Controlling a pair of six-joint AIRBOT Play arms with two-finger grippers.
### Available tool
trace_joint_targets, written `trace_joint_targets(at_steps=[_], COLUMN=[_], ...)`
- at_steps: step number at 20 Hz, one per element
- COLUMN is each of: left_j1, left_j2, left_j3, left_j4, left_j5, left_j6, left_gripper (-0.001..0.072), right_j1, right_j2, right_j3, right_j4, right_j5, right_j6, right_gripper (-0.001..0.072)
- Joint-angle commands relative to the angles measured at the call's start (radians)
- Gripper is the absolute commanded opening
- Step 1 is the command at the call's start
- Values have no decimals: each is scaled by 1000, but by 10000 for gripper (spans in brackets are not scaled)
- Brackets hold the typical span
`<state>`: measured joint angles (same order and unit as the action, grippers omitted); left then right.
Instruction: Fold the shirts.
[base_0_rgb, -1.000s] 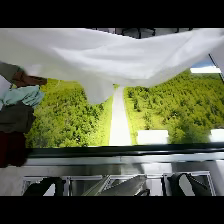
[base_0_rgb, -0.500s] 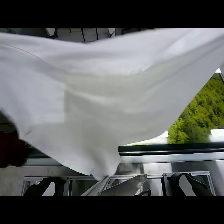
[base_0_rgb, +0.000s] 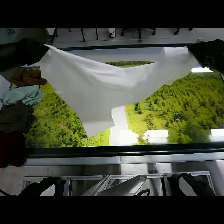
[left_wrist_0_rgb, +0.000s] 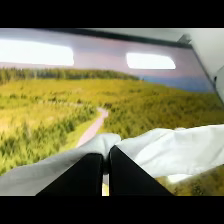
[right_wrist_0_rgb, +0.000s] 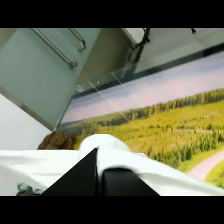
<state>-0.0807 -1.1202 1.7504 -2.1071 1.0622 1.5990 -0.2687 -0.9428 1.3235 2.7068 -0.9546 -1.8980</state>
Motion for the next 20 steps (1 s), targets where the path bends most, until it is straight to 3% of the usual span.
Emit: trace_joint_targets(at_steps=[1, 5, 7, 10, 12, 16, 20], left_j1=[-63, -143, -159, -140, -122, -103, -142], left_j2=[77, 262, 351, 441, 471, 328, -1], left_j3=[179, 315, 336, 300, 188, -16, -156], left_j4=[-5, -5, 20, 209, 275, 279, 274], left_j5=[-5, -5, -32, -31, -27, -27, -77], left_j6=[6, 7, 5, -93, -112, -111, -60], left_gripper=[14, 14, 13, 13, 13, 13, 13], right_j1=[-55, -180, -230, -274, -273, -243, -15], right_j2=[121, 385, 495, 546, 507, 323, 118], right_j3=[92, 142, 142, 141, 138, 60, -228], right_j4=[9, -33, -133, -183, -162, -25, -44], right_j5=[-10, 47, 102, 104, 58, -102, 19], right_j6=[-47, -132, -136, -110, -75, -70, -130], right_gripper=[19, 20, 19, 19, 19, 20, 20])
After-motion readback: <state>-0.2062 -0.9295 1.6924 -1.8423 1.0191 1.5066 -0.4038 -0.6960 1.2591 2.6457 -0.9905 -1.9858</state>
